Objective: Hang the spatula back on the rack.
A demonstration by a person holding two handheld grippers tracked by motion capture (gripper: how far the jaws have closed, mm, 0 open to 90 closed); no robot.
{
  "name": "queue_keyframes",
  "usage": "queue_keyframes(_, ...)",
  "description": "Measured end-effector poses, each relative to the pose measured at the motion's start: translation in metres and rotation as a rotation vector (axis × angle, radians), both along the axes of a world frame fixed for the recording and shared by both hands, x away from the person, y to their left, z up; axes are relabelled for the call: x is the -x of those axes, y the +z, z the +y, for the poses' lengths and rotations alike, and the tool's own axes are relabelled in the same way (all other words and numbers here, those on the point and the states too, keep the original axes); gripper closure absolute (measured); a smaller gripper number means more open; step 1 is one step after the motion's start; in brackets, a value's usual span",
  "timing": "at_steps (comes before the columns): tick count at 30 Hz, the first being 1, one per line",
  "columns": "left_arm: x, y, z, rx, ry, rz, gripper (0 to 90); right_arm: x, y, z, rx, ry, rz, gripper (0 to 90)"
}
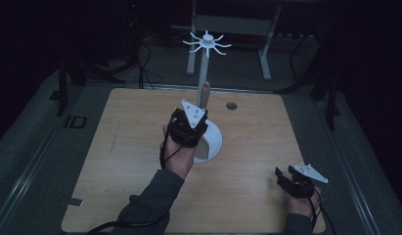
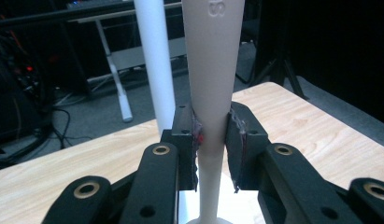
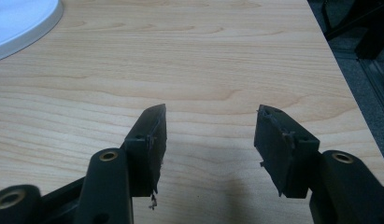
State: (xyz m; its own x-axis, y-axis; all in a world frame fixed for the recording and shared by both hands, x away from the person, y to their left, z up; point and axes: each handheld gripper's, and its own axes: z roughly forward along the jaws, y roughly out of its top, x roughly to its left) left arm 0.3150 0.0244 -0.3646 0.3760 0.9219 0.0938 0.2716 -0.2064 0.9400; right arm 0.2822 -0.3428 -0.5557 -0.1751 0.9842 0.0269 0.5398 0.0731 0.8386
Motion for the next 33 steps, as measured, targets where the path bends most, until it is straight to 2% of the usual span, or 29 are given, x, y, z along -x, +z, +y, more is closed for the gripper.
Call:
queue_keyframes(13,-0.003,0.017,-0.002,0.002,0.031,-0.039,74.8,0.000,0.000,0.000,-0.002,-0.001,0.000,43.6)
queue_keyframes(18,-0.008,0.025,-0.001,-0.017,0.045,-0.048,74.8,0.000,0.000,0.000,0.000,0.002,0.000,43.6)
queue_keyframes(23,-0.012,0.032,-0.002,-0.015,0.061,-0.058,74.8,0.000,0.000,0.000,0.000,0.000,0.002,43.5)
queue_keyframes(33,-0.011,0.043,-0.004,-0.027,0.081,-0.086,74.7,0.000,0.000,0.000,0.000,0.001,0.000,43.6)
